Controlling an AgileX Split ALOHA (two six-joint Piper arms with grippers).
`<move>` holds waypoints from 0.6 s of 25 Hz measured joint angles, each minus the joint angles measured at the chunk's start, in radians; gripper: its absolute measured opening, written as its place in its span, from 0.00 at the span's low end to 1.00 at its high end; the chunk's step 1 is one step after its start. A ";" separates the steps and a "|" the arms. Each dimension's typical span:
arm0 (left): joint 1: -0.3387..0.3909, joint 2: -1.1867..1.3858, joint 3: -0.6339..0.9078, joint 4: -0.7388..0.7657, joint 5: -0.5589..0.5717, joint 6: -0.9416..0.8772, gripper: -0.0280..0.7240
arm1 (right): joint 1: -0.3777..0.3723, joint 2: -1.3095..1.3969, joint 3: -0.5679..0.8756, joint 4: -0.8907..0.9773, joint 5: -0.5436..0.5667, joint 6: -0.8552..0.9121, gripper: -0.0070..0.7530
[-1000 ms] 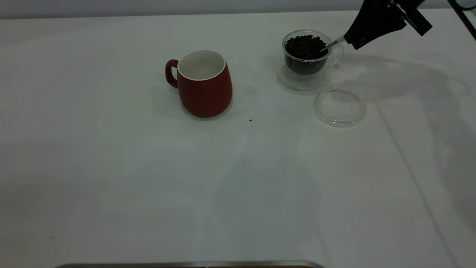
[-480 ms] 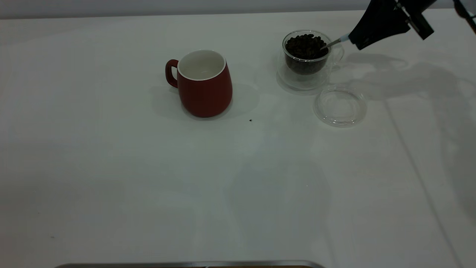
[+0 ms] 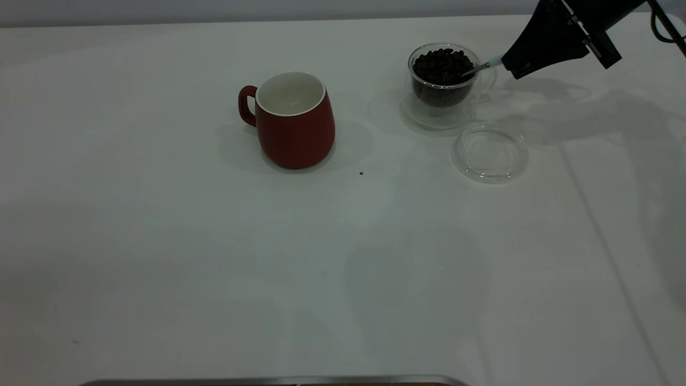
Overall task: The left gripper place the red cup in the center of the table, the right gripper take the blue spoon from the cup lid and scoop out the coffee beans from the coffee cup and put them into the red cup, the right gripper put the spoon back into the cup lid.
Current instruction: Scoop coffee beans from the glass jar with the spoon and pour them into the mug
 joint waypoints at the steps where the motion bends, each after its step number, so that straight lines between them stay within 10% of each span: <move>1: 0.000 0.000 0.000 0.000 0.000 0.000 0.70 | -0.006 0.000 0.000 0.000 0.000 -0.004 0.14; 15: 0.000 0.000 0.000 0.000 0.000 -0.002 0.70 | -0.024 0.000 0.000 0.034 -0.001 -0.021 0.14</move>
